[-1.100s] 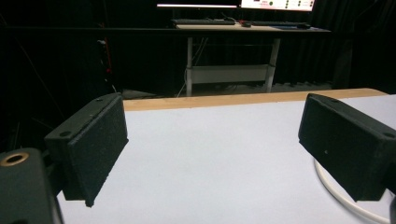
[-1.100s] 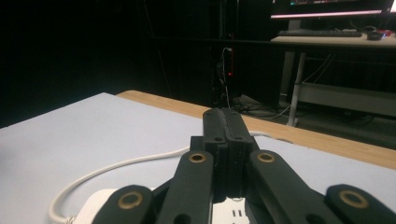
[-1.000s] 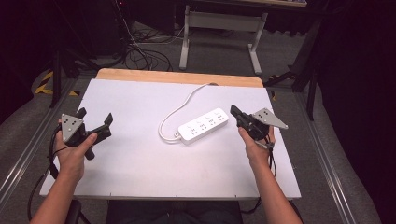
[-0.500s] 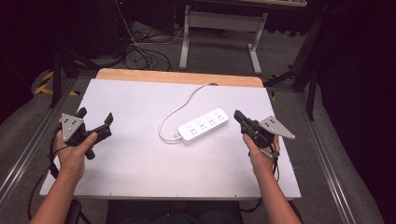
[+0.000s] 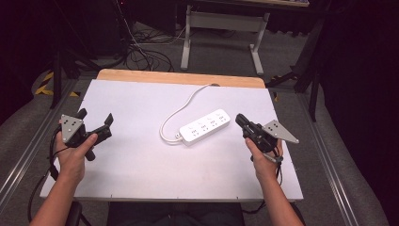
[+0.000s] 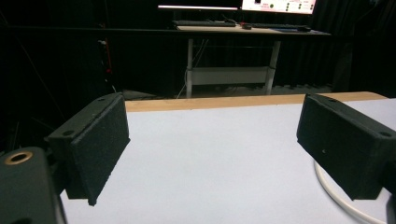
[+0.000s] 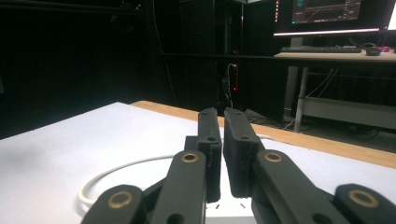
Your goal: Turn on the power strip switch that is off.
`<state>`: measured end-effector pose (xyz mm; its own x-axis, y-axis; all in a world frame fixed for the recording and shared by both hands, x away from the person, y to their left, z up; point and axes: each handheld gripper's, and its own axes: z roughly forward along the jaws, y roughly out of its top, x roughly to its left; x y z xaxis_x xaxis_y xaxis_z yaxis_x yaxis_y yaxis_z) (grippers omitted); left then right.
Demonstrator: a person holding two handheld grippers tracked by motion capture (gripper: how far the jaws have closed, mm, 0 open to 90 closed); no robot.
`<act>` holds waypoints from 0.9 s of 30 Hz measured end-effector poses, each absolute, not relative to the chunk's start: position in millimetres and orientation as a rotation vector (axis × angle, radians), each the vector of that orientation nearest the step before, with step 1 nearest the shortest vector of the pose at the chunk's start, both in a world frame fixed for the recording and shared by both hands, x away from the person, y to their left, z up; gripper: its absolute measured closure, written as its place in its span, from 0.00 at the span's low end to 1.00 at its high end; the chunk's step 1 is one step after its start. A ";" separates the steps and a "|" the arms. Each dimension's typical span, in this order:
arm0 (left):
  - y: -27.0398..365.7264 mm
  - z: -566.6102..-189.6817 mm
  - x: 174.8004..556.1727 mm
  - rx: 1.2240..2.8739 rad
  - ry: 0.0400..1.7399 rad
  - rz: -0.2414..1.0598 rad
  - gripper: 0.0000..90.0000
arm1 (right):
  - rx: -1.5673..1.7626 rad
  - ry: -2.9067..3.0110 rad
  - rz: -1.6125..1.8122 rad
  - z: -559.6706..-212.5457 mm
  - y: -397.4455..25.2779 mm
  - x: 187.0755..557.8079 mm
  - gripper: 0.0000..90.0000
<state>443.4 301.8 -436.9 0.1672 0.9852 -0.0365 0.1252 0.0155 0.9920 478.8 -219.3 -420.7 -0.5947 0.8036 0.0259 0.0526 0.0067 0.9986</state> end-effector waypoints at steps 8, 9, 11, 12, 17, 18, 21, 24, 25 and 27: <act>301.6 -437.3 443.9 1.356 1.183 1.003 0.11 | 0.925 1.687 1.664 -422.1 -220.9 480.5 0.73; 301.8 -437.3 443.9 1.354 1.184 1.003 0.11 | 0.925 1.687 1.668 -422.3 -221.4 480.7 0.72; 302.1 -437.3 443.9 1.353 1.186 1.002 0.11 | 0.924 1.682 1.673 -422.0 -221.3 480.4 0.71; 302.1 -437.4 443.9 1.353 1.186 1.002 0.11 | 0.921 1.681 1.673 -421.9 -221.3 480.2 0.71; 301.9 -437.3 443.7 1.355 1.184 1.001 0.11 | 0.908 1.687 1.668 -422.0 -220.3 480.2 0.67; 302.0 -437.2 443.7 1.355 1.184 1.001 0.11 | 0.906 1.686 1.664 -421.9 -220.5 480.2 0.65; 302.1 -437.3 443.7 1.354 1.184 1.001 0.11 | 0.920 1.672 1.666 -421.7 -222.0 480.3 0.59; 302.0 -437.4 444.0 1.357 1.182 1.001 0.11 | 0.928 1.659 1.677 -421.5 -224.1 480.2 0.50; 302.0 -437.4 444.1 1.356 1.182 1.003 0.11 | 0.929 1.660 1.668 -421.8 -224.9 479.8 0.46; 301.7 -437.4 444.2 1.358 1.183 1.002 0.11 | 0.934 1.673 1.664 -423.4 -226.2 479.4 0.38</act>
<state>444.2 301.7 -437.4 0.1680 0.9852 -0.0351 0.1273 0.0136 0.9918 479.4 -226.2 -423.4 -0.5760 0.8148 0.0656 0.0704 -0.0306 0.9971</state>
